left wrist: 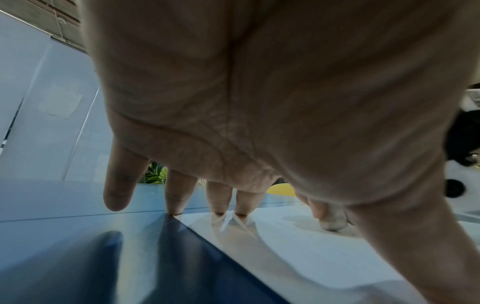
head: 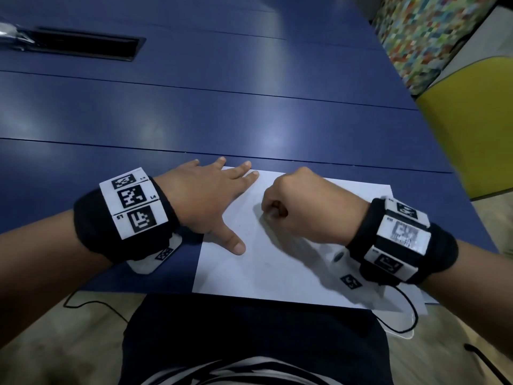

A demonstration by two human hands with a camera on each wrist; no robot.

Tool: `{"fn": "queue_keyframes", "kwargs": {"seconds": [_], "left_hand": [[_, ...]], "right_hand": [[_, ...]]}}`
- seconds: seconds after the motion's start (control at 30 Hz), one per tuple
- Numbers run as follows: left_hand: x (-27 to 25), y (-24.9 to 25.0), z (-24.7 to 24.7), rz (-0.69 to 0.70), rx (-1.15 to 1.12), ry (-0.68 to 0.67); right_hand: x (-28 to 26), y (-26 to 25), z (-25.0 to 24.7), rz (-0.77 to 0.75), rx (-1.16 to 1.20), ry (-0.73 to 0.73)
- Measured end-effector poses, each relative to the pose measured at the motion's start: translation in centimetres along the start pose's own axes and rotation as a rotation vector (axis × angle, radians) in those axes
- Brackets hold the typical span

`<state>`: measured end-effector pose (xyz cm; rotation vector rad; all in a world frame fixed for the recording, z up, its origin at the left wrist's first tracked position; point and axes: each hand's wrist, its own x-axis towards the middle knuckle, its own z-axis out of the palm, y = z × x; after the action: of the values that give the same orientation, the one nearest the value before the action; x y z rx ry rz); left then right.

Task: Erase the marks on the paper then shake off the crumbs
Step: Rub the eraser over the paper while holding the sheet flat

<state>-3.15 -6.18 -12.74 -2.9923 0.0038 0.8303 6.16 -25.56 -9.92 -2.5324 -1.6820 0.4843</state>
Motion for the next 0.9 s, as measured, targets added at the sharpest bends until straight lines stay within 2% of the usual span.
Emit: {"fn": "queue_keyframes", "kwargs": {"seconds": [0.07, 0.2, 0.37, 0.5, 0.57, 0.67, 0.83, 0.9], "left_hand": [[-0.1, 0.0, 0.0, -0.004, -0.002, -0.002], [-0.2, -0.1, 0.0, -0.008, -0.026, -0.003], [-0.1, -0.1, 0.1, -0.003, -0.018, -0.005], [-0.1, -0.1, 0.1, -0.01, -0.026, -0.004], [-0.1, -0.1, 0.1, -0.009, -0.026, -0.001], [0.0, -0.1, 0.2, -0.004, -0.019, 0.0], [-0.2, -0.1, 0.0, -0.009, -0.023, -0.006], [-0.1, -0.1, 0.1, -0.009, -0.018, -0.007]], "right_hand": [[0.1, 0.6, -0.3, 0.005, -0.022, -0.006], [0.6, 3.1, -1.2, 0.131, 0.016, 0.096], [-0.4, 0.6, -0.1, -0.002, 0.001, -0.023], [0.5, 3.3, -1.0, 0.097, -0.001, 0.086], [0.3, 2.7, -0.4, 0.064, -0.029, 0.077], [-0.6, 1.0, 0.4, -0.004, -0.009, -0.012], [0.0, 3.4, -0.3, 0.071, 0.01, 0.115], [-0.4, 2.4, 0.3, 0.033, -0.007, 0.088]]}}
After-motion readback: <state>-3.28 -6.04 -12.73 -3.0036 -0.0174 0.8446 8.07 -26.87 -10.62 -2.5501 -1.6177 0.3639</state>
